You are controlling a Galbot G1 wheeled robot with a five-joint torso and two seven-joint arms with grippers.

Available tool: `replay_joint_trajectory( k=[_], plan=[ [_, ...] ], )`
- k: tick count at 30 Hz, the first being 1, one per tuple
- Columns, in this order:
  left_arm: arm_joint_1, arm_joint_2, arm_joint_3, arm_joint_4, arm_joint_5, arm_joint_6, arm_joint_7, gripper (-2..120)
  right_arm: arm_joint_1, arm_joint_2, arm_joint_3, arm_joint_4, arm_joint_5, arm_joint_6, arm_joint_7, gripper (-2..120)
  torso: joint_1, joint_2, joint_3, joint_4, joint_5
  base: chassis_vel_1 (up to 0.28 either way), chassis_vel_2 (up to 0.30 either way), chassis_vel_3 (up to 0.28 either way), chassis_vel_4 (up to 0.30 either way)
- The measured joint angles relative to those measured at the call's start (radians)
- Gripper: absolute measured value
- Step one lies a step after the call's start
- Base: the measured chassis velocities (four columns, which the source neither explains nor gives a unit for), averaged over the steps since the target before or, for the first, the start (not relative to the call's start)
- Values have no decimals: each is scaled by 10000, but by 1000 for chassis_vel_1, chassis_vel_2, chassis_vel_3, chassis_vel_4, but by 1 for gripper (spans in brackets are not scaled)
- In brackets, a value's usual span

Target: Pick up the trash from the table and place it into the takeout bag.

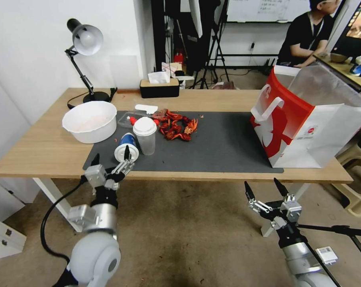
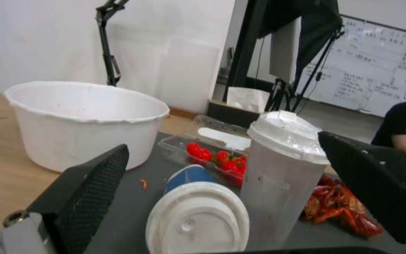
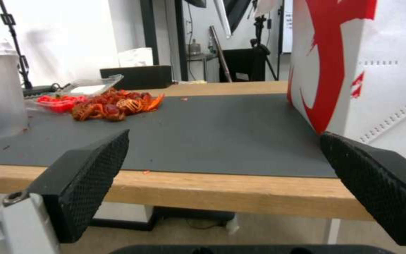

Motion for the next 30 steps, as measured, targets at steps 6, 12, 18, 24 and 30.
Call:
replay_joint_trajectory(
  k=[6, 12, 18, 24, 30],
  plan=[
    [-880, 527, 171, 470, -338, 770, -210, 100, -48, 103, 75, 25, -84, -17, 85, 100, 0, 0, 0, 0, -1, 0, 0, 0, 0],
    [-1370, 961, 226, 871, -491, 1321, -310, 100, -88, 223, 101, 39, -185, -23, 116, 100, 0, 0, 0, 1, -1, 0, 0, 0, 0],
    [-1652, 1228, 336, 1201, -479, 1673, -230, 100, -108, 342, 105, 41, -276, -22, 149, 100, 0, 0, 0, 2, 0, 0, 0, 0, 0],
    [-2027, 1299, 523, 1529, -505, 2010, -182, 100, -221, 441, 203, 64, -319, 41, 160, 100, 0, 0, 0, 1, 0, 0, 0, 0, 0],
    [-2317, 1299, 607, 1850, -518, 2354, -273, 100, -242, 443, 246, 52, -322, 62, 174, 100, 1, 0, 0, 1, 0, 0, 0, 0, 0]
  ],
)
